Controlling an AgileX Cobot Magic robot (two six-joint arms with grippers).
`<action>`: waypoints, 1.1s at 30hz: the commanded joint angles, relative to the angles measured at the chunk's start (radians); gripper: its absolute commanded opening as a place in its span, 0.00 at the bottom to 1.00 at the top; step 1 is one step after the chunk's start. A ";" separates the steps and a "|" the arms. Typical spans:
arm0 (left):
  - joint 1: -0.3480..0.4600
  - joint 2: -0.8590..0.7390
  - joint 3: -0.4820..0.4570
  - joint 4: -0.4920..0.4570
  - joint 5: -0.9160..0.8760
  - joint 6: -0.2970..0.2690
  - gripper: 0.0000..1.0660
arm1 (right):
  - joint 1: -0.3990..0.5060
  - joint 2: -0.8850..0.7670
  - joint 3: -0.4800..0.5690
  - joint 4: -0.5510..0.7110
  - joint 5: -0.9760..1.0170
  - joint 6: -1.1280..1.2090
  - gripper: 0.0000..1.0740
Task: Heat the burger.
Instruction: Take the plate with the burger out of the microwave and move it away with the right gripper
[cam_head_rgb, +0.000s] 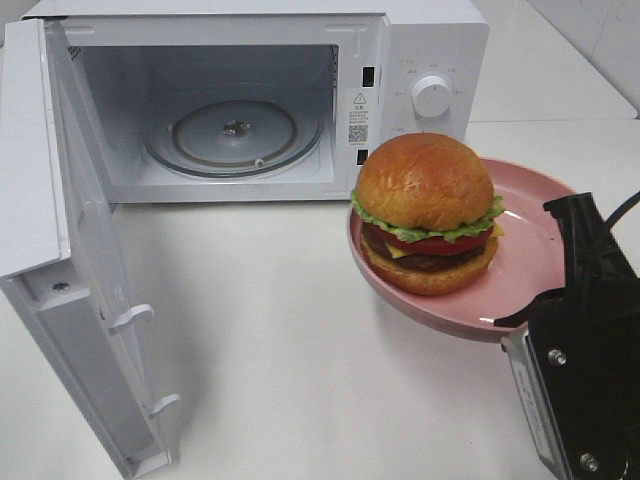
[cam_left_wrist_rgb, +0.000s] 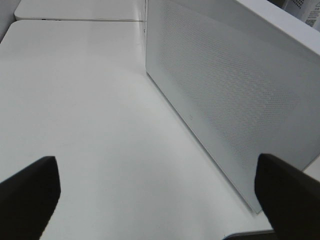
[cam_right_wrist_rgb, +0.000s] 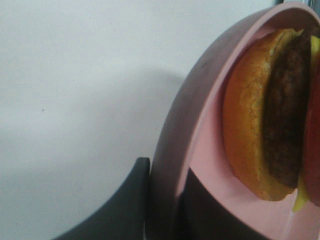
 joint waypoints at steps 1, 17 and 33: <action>0.003 -0.015 0.002 -0.003 -0.011 0.001 0.92 | 0.004 -0.023 -0.010 -0.126 0.012 0.135 0.00; 0.003 -0.015 0.002 -0.003 -0.011 0.001 0.92 | 0.004 -0.023 -0.010 -0.482 0.374 0.837 0.00; 0.003 -0.015 0.002 -0.003 -0.011 0.001 0.92 | 0.004 0.171 -0.091 -0.493 0.647 1.356 0.00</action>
